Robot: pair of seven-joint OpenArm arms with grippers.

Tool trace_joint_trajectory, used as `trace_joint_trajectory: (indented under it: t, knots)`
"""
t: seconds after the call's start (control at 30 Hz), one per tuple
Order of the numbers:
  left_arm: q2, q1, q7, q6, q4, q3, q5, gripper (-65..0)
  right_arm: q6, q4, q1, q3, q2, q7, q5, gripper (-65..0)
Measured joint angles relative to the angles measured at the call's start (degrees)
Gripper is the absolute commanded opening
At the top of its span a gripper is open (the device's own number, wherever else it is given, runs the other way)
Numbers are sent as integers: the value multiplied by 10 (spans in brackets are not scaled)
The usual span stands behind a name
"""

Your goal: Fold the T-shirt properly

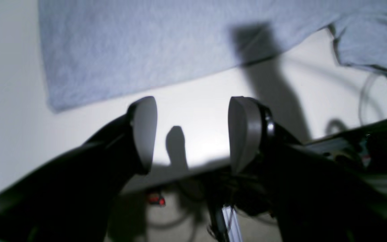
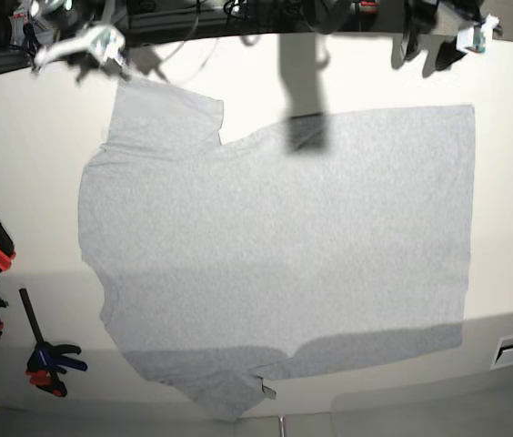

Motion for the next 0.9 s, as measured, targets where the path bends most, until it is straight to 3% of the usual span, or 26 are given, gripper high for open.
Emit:
trace_joint_trajectory:
  t: [0.17,0.27,0.33,0.43,0.6,0.77,0.9]
  knots:
    - [-1,-48,17,1,0,-1,7,-340,32,0,39,-2,-5,-28,-54,-440]
    - [-1,-81,47,-3,0,-1,40,-340,96,0,45,-2,-3,-45,-82,-424]
    - [-1,-98,60,-3,0,0,50,-340,121,0,43,-6,-3,-88,-84,-379]
    - [-1,-109,69,-2,0,-1,56,-340,124,0,41,-9,-3,-92,-84,-346]
    - [0,-123,71,-3,0,-1,56,-340,123,-36,47,-22,0,-27,-78,-346]
    - [2,-137,71,-3,0,-1,99,-340,119,-134,117,-100,-2,-31,-101,-347]
    - [-1,-145,71,-2,0,-1,108,-340,109,-184,185,-173,-1,-33,-157,-347]
